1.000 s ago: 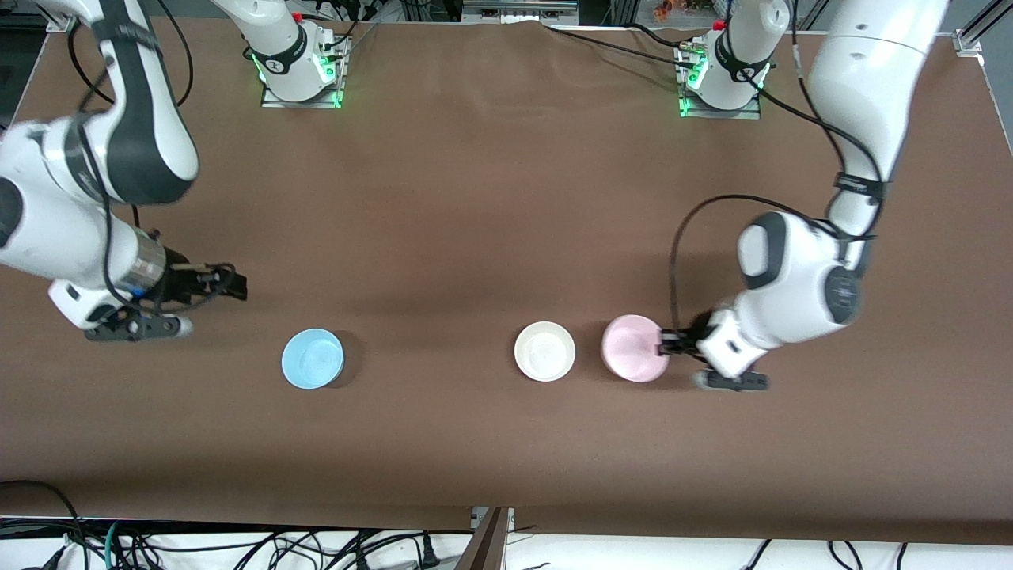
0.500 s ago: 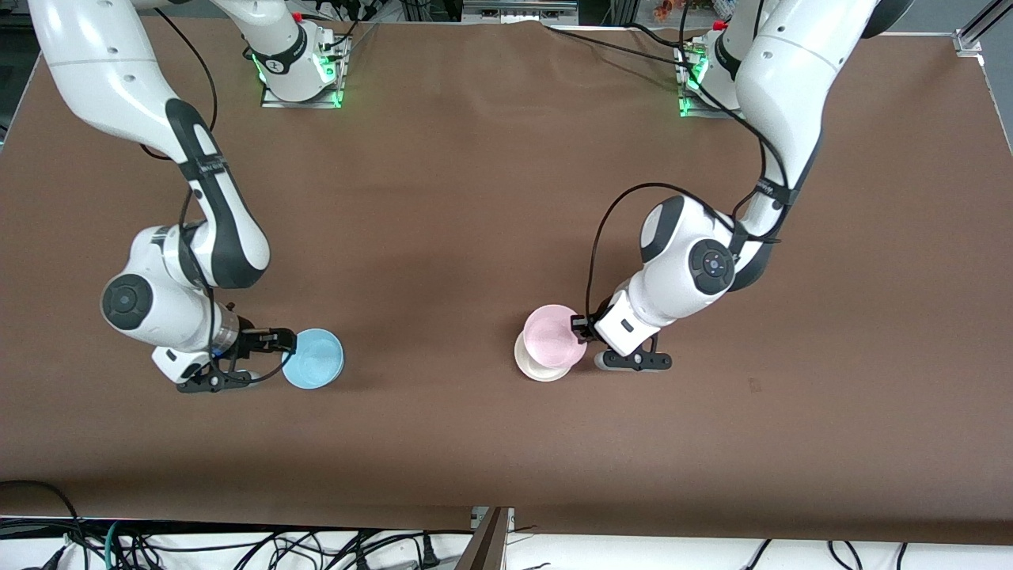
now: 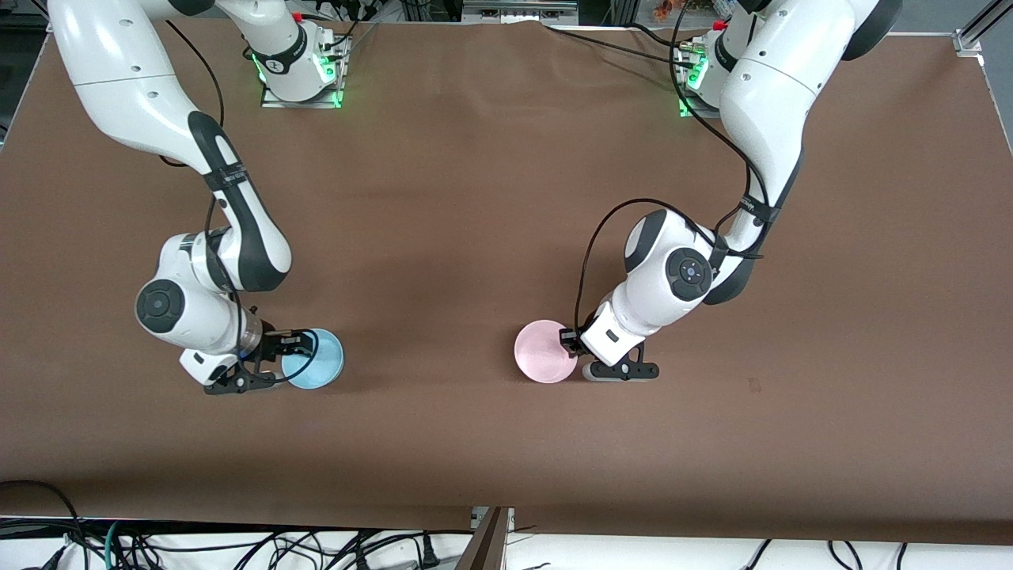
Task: Stack pink and blue bowls on white bowl
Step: 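Carry the pink bowl onto the white bowl while the right gripper grasps the blue bowl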
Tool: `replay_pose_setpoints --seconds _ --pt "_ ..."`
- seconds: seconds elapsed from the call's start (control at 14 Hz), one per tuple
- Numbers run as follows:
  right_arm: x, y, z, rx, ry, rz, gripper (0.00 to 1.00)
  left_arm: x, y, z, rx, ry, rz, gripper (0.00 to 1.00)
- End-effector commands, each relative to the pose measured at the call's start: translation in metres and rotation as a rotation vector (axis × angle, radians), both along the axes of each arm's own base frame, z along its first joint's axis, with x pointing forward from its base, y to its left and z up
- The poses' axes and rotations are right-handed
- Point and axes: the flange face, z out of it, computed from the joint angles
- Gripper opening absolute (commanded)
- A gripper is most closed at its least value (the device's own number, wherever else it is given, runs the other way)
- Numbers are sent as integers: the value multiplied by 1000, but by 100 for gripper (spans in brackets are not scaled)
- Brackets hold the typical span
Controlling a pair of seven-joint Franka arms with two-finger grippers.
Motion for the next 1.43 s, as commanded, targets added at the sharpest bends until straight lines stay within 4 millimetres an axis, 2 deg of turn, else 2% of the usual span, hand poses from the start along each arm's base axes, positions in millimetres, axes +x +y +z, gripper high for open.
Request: replay_pose_setpoints --seconds 0.0,0.07,0.14,0.29,0.5,0.64,0.86,1.07,1.21,1.29,1.36 --pt "5 1 -2 7 -10 10 22 4 -5 -1 19 -9 -5 0" --pt "5 0 -2 7 -10 10 7 3 -5 -1 20 -7 -5 0" --pt "5 -2 -3 8 -8 11 0 3 -5 -2 22 -7 -8 0" --pt "5 -2 0 9 -5 10 0 2 -3 -4 36 -9 -18 0" --pt "18 1 33 13 -7 16 0 -1 -1 -8 59 23 -31 0" --pt "29 16 65 19 10 35 0 -2 -3 -9 59 27 -32 0" --pt "27 27 87 87 33 -12 0 -3 -2 -17 60 39 -29 0" --pt "20 53 112 88 54 -14 0 -5 -3 -30 59 74 38 0" --pt "17 64 129 84 91 -42 0 -5 -3 -31 56 86 66 19" --pt "17 69 137 83 100 -66 0 -5 -3 -30 55 87 75 31" --pt "17 74 139 82 99 -79 0 -3 -2 -21 44 85 91 36"
